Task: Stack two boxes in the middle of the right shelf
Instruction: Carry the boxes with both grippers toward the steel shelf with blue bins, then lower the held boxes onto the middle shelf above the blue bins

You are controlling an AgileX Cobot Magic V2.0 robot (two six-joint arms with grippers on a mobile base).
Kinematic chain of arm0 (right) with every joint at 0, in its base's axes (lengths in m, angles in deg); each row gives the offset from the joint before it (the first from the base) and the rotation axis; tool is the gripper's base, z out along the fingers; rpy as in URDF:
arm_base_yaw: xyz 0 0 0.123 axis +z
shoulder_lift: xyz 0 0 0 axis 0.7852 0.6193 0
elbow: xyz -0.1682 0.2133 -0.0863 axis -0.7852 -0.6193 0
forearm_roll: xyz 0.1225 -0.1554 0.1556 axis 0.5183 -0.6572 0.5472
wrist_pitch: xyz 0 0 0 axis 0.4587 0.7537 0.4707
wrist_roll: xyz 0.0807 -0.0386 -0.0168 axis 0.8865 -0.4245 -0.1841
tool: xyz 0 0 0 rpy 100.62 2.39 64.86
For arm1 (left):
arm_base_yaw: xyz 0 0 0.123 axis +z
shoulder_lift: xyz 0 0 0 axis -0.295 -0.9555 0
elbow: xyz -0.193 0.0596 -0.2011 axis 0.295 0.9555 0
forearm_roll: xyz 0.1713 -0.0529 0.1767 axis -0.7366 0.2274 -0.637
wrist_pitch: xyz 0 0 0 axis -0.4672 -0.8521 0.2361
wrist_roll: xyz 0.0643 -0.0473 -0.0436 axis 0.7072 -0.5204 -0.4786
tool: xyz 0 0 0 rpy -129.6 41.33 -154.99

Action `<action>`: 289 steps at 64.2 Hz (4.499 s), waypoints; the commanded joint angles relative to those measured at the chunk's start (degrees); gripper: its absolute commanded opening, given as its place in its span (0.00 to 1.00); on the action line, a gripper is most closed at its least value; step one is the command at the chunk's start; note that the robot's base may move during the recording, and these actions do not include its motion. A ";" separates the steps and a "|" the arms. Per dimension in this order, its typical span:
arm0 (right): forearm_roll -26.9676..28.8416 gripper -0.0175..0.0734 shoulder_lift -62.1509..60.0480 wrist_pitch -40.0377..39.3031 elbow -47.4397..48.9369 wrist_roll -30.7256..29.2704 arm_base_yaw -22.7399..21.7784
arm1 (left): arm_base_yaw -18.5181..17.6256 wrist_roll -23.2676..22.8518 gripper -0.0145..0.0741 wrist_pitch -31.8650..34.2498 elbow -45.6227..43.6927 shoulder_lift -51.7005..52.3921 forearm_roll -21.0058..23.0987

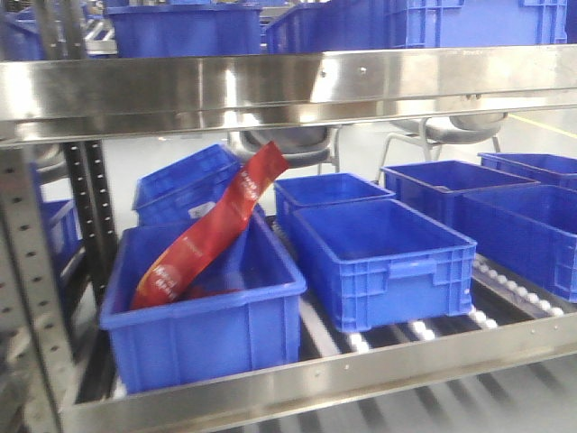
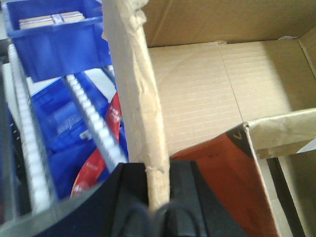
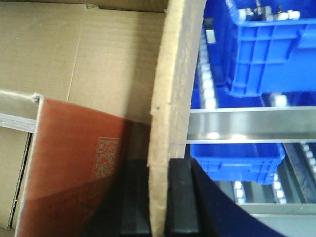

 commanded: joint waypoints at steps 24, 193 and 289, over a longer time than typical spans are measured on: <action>-1.55 0.02 -0.96 -2.60 0.63 -0.35 -0.63 | 0.19 0.84 0.04 2.91 -0.52 0.69 -2.61; -1.55 0.02 -0.96 -2.60 0.63 -0.35 -0.63 | 0.19 0.84 0.04 3.77 -0.52 0.69 -2.72; -1.06 0.55 4.07 1.64 -14.15 -1.83 -0.63 | -7.70 2.15 0.58 -16.12 -0.52 -10.43 -5.80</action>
